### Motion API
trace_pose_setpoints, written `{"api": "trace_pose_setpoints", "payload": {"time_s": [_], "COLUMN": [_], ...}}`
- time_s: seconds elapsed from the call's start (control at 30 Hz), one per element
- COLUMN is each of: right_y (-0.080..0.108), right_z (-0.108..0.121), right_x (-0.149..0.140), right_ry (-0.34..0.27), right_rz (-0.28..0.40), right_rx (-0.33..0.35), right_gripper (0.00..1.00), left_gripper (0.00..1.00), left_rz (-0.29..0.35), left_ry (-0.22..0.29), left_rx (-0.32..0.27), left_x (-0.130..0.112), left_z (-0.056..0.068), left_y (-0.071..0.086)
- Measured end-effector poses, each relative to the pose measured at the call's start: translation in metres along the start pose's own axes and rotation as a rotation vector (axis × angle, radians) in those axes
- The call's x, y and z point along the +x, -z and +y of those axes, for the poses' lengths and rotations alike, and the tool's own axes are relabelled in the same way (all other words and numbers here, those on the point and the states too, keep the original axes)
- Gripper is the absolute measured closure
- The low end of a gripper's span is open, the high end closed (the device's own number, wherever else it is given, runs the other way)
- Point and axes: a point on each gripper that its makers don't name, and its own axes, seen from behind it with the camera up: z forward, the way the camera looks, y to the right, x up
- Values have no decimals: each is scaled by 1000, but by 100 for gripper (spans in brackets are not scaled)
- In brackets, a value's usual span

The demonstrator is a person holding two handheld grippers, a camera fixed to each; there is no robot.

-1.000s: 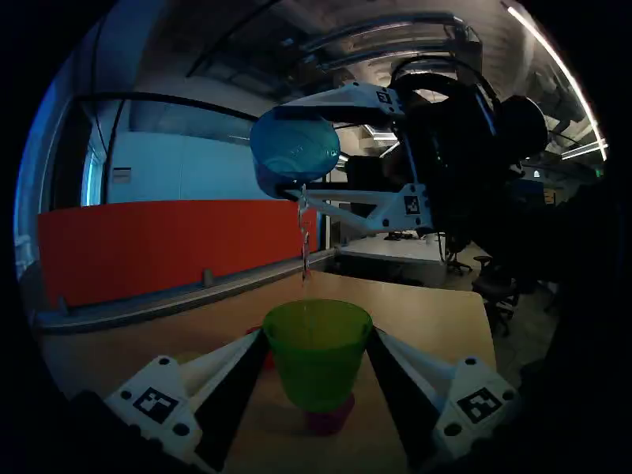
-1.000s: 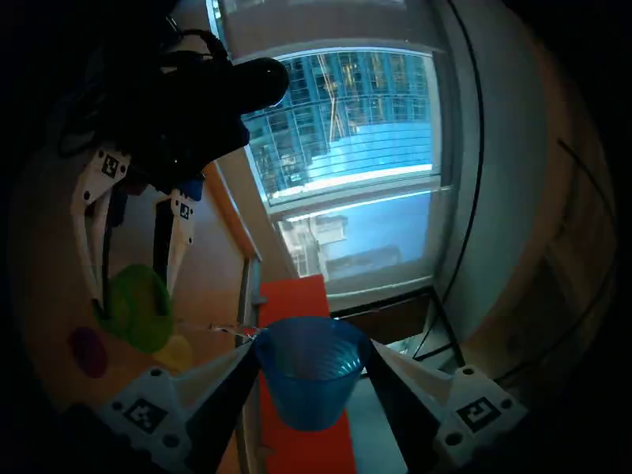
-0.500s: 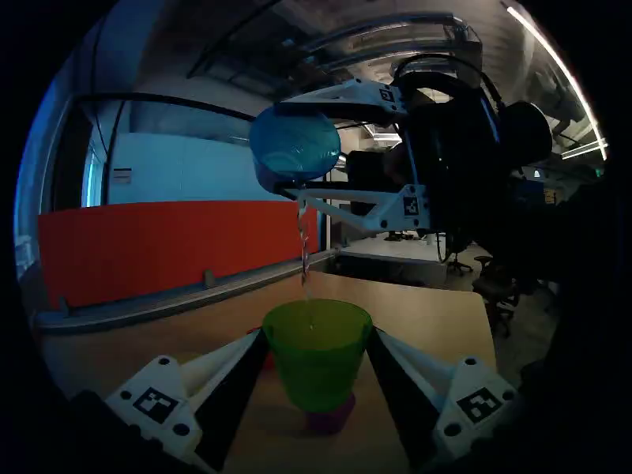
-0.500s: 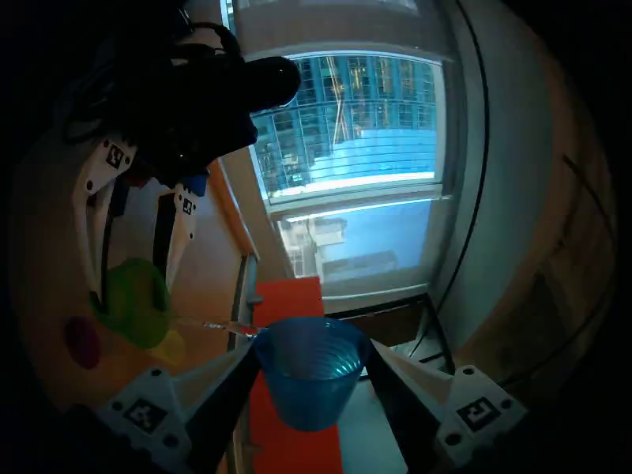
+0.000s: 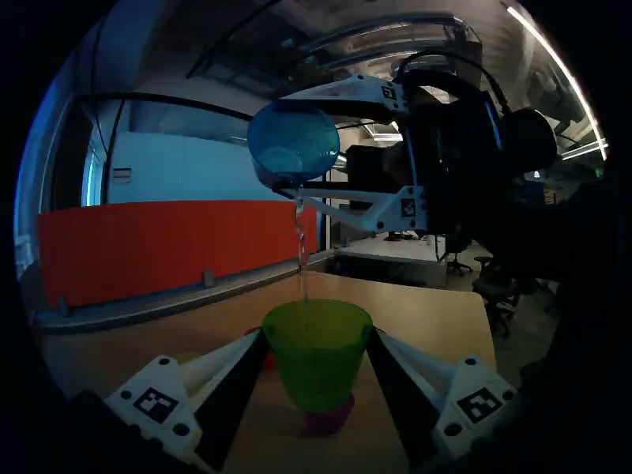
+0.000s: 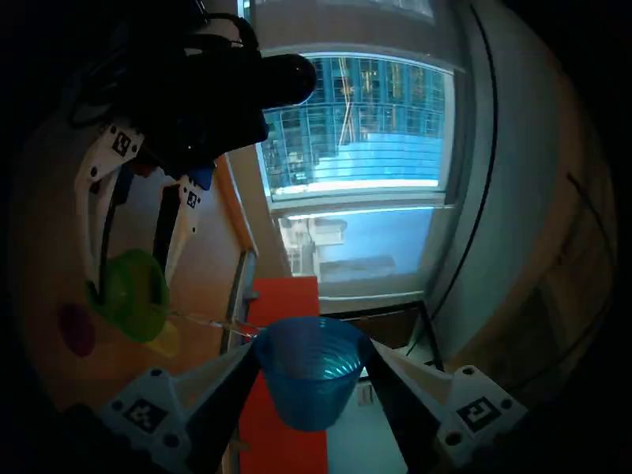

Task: Pour water

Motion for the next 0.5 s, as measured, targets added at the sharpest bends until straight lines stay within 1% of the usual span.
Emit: {"api": "trace_pose_setpoints", "payload": {"time_s": [0.5], "right_y": [-2], "right_z": [0], "right_x": [9], "right_ry": [62], "right_rz": [5], "right_rx": [-7], "right_gripper": [9], "left_gripper": [14], "left_rz": [-1], "left_ry": [-1], "left_rx": [0], "left_x": [1], "left_z": [0], "left_y": [0]}}
